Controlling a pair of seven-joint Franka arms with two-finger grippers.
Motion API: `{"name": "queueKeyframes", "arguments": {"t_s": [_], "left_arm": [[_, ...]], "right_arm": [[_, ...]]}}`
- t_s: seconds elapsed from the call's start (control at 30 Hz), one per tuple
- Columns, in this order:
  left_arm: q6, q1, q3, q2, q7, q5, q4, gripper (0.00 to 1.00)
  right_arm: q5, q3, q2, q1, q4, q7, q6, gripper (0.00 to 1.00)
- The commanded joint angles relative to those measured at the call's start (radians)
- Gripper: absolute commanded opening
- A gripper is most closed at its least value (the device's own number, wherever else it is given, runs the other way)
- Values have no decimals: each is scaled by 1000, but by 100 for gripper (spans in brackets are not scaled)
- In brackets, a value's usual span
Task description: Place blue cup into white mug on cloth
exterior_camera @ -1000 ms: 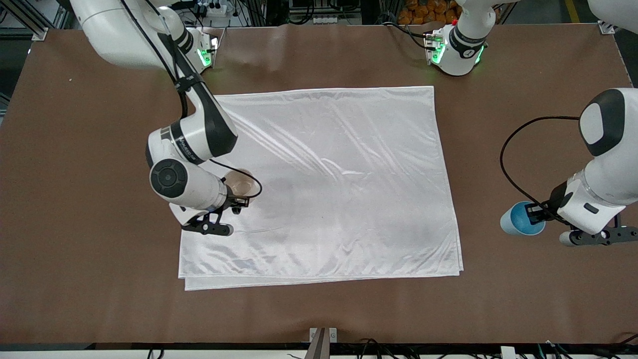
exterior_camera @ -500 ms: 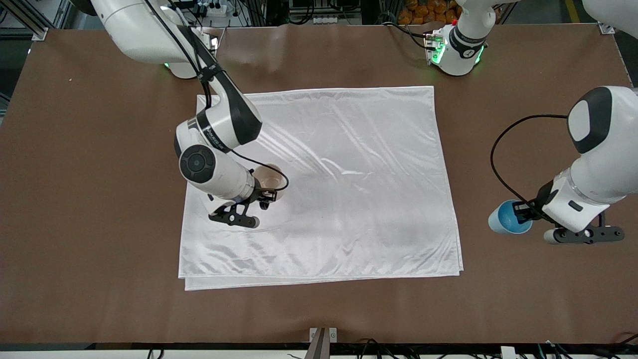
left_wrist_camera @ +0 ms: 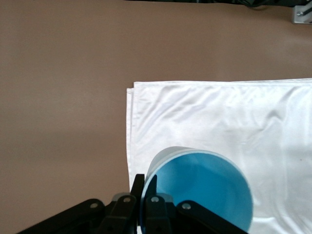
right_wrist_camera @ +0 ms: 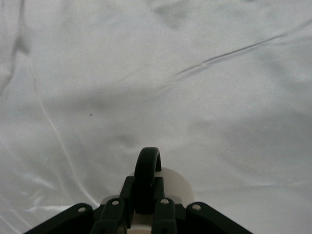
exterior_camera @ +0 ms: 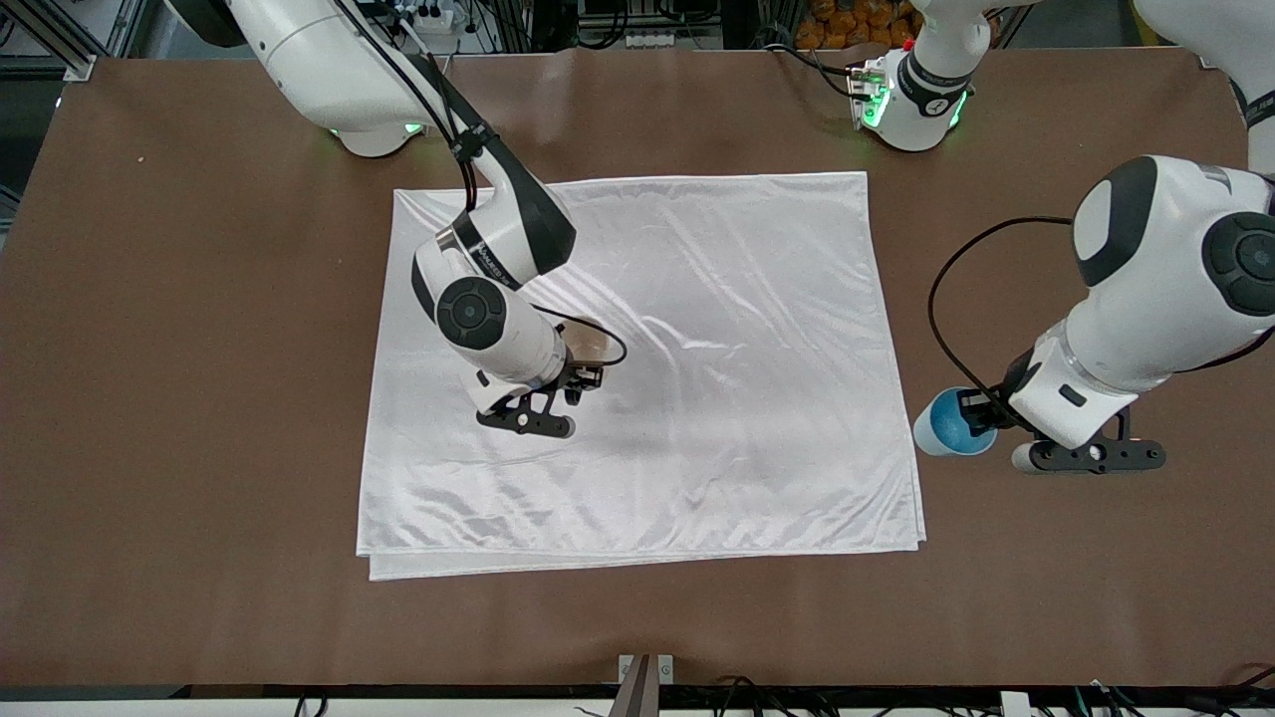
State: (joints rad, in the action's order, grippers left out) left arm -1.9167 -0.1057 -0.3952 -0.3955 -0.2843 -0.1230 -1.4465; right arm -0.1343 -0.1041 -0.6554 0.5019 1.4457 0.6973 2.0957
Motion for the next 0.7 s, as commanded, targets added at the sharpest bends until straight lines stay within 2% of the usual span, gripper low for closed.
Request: {"name": "queueKeyframes", "arguments": {"t_s": [0.0, 0.27, 0.57, 0.67], "left_arm": [[18, 21, -8, 0, -33, -17, 6, 0], [18, 35, -10, -6, -32, -15, 8, 0], [8, 107, -8, -31, -81, -17, 12, 0], [5, 129, -5, -36, -82, -20, 11, 0]], "right_arm": [[-18, 7, -33, 18, -34, 25, -6, 0], [-21, 9, -73, 46, -30, 65, 81, 0], [-10, 11, -104, 73, -28, 83, 113, 0], [-8, 14, -113, 72, -27, 83, 121, 4]]}}
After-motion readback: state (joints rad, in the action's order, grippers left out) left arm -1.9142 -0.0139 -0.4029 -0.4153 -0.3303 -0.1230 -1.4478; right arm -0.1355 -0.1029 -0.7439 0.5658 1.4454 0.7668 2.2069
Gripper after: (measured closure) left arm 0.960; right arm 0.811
